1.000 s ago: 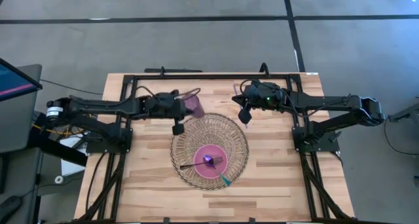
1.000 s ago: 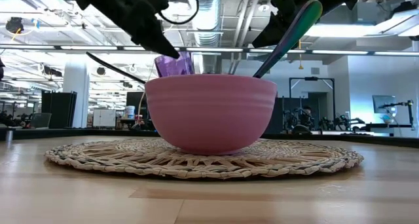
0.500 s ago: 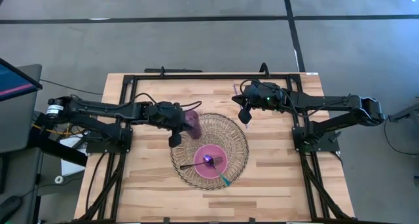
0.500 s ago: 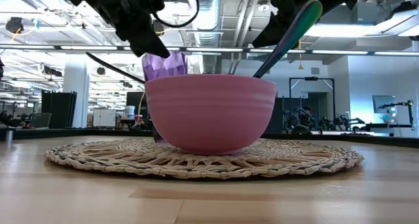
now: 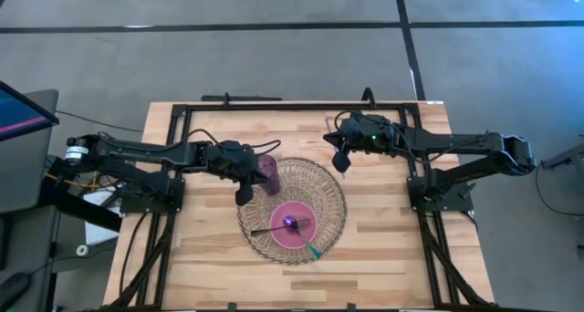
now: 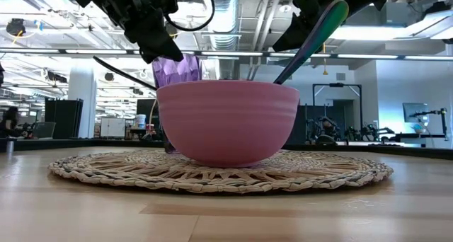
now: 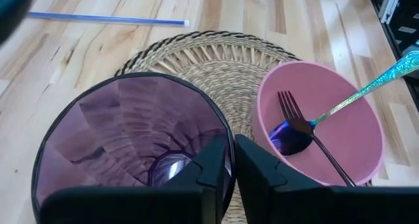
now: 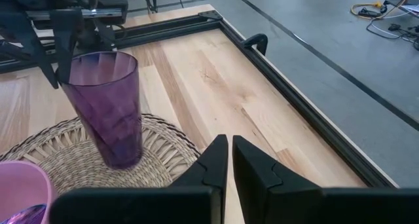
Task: Pick & Place Utensil
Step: Put the violet cup on the brown mat to the top left of the pink bowl, then put the blue straw into the violet cup
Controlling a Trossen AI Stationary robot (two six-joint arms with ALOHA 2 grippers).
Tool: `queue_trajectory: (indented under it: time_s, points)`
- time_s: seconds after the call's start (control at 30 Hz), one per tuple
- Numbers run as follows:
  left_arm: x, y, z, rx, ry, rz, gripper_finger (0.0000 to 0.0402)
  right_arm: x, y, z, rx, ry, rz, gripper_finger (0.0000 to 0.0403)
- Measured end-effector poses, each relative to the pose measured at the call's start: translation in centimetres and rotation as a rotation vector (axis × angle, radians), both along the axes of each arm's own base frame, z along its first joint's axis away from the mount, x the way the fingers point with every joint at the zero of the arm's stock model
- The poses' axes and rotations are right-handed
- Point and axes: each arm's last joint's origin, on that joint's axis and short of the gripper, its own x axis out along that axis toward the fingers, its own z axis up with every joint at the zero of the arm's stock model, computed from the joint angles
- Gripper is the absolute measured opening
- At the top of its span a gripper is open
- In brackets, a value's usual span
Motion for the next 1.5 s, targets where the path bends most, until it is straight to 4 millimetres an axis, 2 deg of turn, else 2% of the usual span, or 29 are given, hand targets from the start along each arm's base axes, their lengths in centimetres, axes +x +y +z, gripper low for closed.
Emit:
queue_trajectory:
  time_s: [0.37, 0.5, 1.07, 1.3, 1.5]
  points:
    - [0.0, 0.0, 0.1, 0.032, -0.009, -0.016, 0.0055, 0.0, 0.0, 0.0, 0.0, 0.0, 0.0, 0.0017]
    - [0.1, -0.3, 0.1, 0.084, -0.018, -0.055, 0.0068, 0.0, 0.0, 0.0, 0.0, 0.0, 0.0, 0.0017]
    - [0.4, -1.6, 0.8, 0.118, -0.099, -0.126, 0.0109, 0.0, 0.0, 0.0, 0.0, 0.0, 0.0, 0.0017]
    - [0.7, -1.6, 1.6, 0.119, -0.191, -0.12, 0.0117, 0.0, 0.1, 0.0, 0.048, -0.018, -0.016, 0.0017]
    - [1.0, -1.6, 2.7, 0.133, -0.314, -0.116, 0.0118, 0.9, -0.2, -0.9, 0.116, -0.018, -0.05, 0.0017]
